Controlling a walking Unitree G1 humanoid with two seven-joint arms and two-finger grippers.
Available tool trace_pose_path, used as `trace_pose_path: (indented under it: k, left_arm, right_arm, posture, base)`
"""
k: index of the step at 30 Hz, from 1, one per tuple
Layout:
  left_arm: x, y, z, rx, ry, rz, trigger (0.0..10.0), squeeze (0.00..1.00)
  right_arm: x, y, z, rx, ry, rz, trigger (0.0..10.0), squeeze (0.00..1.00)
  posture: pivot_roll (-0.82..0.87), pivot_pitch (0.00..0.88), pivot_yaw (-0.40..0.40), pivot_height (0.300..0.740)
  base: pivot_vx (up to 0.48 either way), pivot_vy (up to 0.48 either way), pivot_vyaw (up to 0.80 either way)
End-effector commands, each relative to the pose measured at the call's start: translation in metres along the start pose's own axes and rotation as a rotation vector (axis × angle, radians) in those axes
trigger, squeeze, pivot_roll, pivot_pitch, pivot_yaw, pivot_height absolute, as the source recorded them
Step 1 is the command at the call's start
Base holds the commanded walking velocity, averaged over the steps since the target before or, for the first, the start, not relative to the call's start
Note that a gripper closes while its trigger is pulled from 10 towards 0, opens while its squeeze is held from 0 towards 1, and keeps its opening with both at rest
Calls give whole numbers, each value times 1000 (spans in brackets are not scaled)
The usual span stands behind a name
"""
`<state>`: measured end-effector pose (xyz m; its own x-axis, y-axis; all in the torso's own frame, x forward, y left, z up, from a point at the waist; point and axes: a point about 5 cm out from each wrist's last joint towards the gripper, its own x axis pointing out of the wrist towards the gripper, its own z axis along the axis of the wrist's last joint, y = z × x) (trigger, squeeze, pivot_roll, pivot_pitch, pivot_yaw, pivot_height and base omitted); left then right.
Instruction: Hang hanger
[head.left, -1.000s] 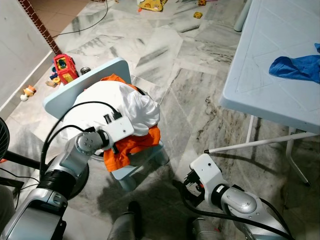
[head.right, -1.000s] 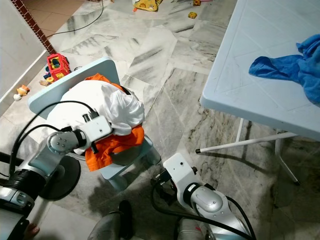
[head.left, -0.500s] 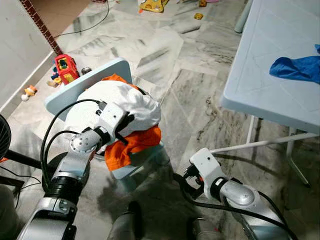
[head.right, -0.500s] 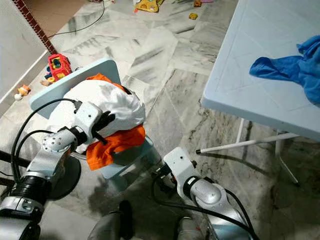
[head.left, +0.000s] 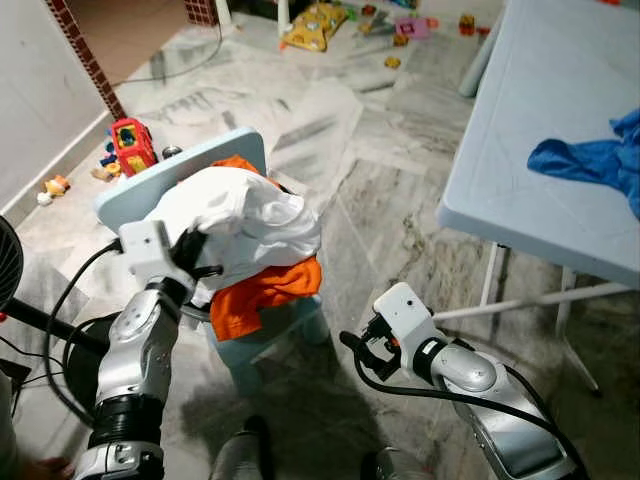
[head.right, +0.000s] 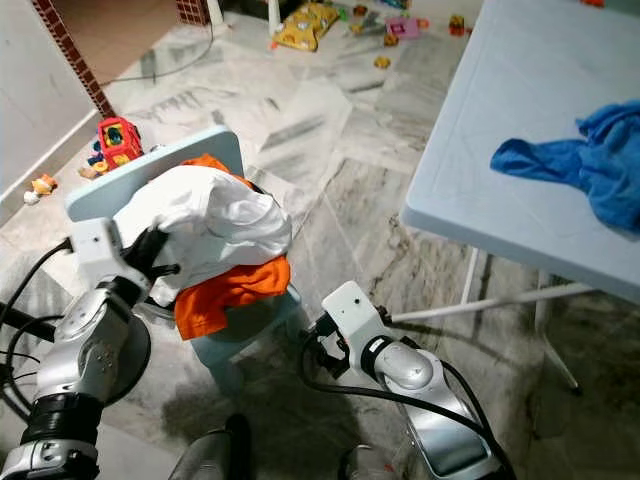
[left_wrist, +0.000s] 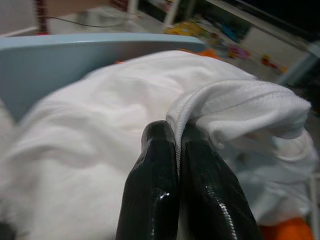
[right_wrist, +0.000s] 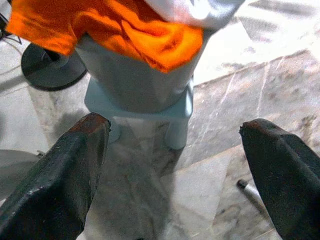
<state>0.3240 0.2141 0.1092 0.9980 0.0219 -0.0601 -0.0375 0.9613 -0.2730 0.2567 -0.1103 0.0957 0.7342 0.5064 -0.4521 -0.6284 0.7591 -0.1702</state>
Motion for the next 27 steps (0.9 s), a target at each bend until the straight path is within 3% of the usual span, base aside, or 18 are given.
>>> trace_pose_path:
  k: [1, 2, 3, 4, 7, 8, 13, 14, 15, 16, 22, 27]
  left_arm:
    - [-2, 2, -2, -4, 6, 41, 1843, 0]
    - [-2, 2, -2, -4, 6, 41, 1843, 0]
    - [-2, 2, -3, -13, 11, 60, 2667, 0]
    - [-1, 3, -6, -42, 21, 100, 7255, 0]
    - [-1, 3, -7, -54, 26, 115, 7255, 0]
    - [-1, 2, -10, -62, 39, 130, 10000, 0]
    - [-3, 0, -20, -20, 84, 166, 10000, 0]
    - [-4, 0, -22, -1, 97, 179, 10000, 259]
    - [-4, 0, -24, 23, 115, 183, 10000, 259]
    - [-5, 0, -28, 73, 149, 178, 10000, 1000]
    - [-8, -3, -44, 189, 275, 140, 10000, 1000]
    - [-9, -1, -40, 286, 289, 114, 10000, 1000]
  right_arm:
    - [1, -1, -1, -11, 7, 5, 10000, 0]
    - [1, -1, -1, -11, 7, 5, 10000, 0]
    - [2, -2, -1, -15, 4, 5, 10000, 0]
    - [2, -5, -1, -25, 2, 1, 10000, 0]
    - [2, -6, -1, -28, 1, -1, 10000, 0]
    - [2, -7, -1, -33, -1, -1, 10000, 0]
    - [1, -8, -1, -44, -2, 4, 10000, 0]
    - [1, -8, -1, -48, -2, 7, 10000, 0]
    - [1, -8, -1, -51, -2, 9, 10000, 0]
    - [2, -9, 0, -54, -3, 11, 10000, 0]
    - [6, -10, 3, -64, -11, 16, 10000, 0]
    - [7, -9, 3, -65, -15, 19, 10000, 0]
  posture:
    - [-121, 105, -15, 740]
    - [-121, 105, -15, 740]
    - [-122, 104, -16, 740]
    - [-132, 90, -21, 740]
    - [-132, 90, -21, 740]
    - [-141, 84, -27, 740]
    - [-146, 77, -35, 740]
    - [-146, 76, -36, 740]
    - [-149, 74, -39, 740]
    - [-146, 72, -42, 740]
    - [-141, 74, -43, 740]
    - [-140, 79, -35, 740]
  base:
    - [0, 0, 0]
    - [0, 0, 0]
    - [0, 0, 0]
    - [0, 0, 0]
    - [0, 0, 0]
    - [0, 0, 0]
    - [0, 0, 0]
    - [0, 0, 0]
    - [0, 0, 0]
    - [0, 0, 0]
    - [0, 0, 0]
    - [0, 0, 0]
